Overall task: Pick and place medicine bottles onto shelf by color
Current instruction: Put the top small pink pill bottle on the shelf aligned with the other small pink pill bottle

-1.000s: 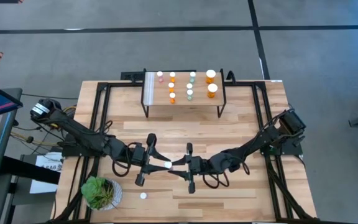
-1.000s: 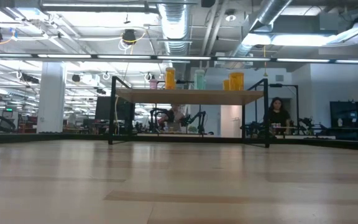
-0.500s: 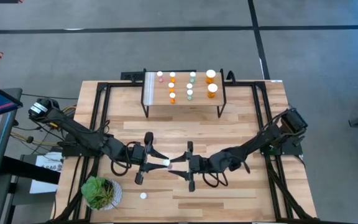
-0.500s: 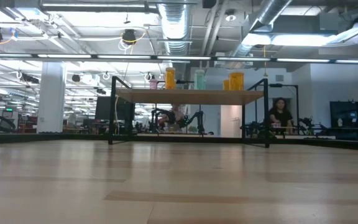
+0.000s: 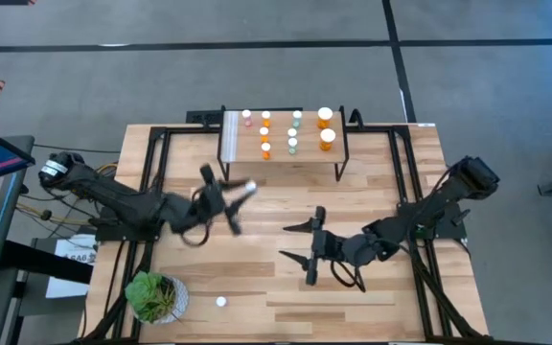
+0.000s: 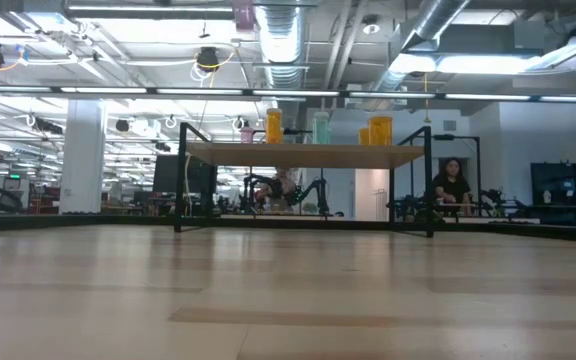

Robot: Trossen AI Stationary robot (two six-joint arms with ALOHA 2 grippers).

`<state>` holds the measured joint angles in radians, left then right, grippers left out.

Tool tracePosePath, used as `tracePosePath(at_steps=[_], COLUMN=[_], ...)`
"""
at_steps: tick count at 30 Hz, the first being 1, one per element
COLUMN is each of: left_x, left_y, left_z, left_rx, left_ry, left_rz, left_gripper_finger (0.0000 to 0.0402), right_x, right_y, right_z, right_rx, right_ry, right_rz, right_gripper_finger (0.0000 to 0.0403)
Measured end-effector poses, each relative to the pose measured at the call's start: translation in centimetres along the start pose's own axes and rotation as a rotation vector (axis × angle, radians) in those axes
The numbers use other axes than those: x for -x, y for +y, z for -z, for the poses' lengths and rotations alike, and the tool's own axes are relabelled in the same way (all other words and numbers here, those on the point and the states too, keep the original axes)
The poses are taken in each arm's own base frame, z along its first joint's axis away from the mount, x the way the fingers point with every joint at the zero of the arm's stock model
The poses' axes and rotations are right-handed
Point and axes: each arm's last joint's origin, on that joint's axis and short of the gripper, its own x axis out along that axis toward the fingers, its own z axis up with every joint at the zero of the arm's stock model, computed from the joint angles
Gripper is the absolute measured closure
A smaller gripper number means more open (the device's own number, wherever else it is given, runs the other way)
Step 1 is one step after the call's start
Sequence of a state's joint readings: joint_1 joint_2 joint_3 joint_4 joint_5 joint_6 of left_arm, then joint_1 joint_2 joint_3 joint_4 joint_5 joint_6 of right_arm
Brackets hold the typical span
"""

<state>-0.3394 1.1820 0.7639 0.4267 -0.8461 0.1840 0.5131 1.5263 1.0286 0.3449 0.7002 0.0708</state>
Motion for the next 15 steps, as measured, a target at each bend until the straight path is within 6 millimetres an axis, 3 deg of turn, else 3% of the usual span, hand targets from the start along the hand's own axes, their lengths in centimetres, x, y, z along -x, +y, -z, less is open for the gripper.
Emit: tracePosePath(at_steps=[7,15], left_x=[-4.7,-7.3], left_y=[6.1,11.6], left_z=[1.4,3.3], left_rx=[0.031,0.111], left_ry=[0.048,0.120], left_rz=[-0.154,-0.224], left_gripper_finger=[0.0301,0.0301], right_x=[0.4,0.3], right_y=[0.3,0.2], right_z=[0.0,0.2], right_rx=[0.022,0.035], right_ry=[0.001,0.014], right_rz=[0.018,0.026], right_gripper_finger=[0.0112,0.0112])
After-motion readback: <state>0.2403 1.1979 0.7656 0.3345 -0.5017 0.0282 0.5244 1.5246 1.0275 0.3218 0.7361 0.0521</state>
